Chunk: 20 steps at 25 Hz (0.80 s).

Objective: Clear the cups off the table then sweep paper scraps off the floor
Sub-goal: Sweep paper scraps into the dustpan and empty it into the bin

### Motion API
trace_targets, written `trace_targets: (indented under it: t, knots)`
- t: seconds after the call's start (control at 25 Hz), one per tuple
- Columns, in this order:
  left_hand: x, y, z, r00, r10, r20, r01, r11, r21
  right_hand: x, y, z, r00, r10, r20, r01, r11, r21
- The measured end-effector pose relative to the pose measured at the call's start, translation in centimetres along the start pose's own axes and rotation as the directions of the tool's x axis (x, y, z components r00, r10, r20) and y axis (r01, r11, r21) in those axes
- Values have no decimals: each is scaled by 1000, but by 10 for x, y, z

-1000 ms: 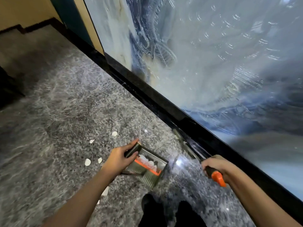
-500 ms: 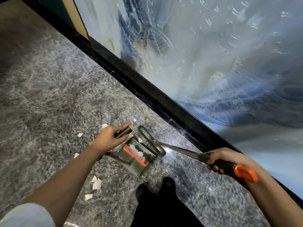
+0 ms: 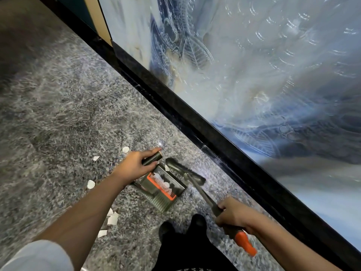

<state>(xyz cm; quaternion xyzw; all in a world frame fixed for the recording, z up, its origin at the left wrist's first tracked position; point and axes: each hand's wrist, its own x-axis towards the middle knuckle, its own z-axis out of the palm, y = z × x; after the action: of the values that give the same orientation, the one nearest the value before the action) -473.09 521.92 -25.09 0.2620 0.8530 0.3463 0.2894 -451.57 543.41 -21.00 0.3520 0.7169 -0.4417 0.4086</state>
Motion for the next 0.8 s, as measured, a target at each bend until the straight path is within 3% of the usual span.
trace_targets:
  t: [0.24, 0.44, 0.64, 0.8]
  knots:
    - [-12, -3, -2, 998, -60, 0, 60, 998, -33, -15, -10, -47, 997, 4, 77, -32, 931, 363]
    - [-49, -19, -19, 969, -108, -221, 73, 984, -161, -19, -48, -62, 991, -86, 104, 61, 974, 218]
    - [-96, -37, -26, 885, -170, -433, 82, 973, -215, 5, -119, -66, 984, -176, 35, 174, 982, 67]
    - [-124, -53, -19, 790, -300, -536, 142, 938, -315, 43, -197, -73, 961, -266, 68, 268, 963, -12]
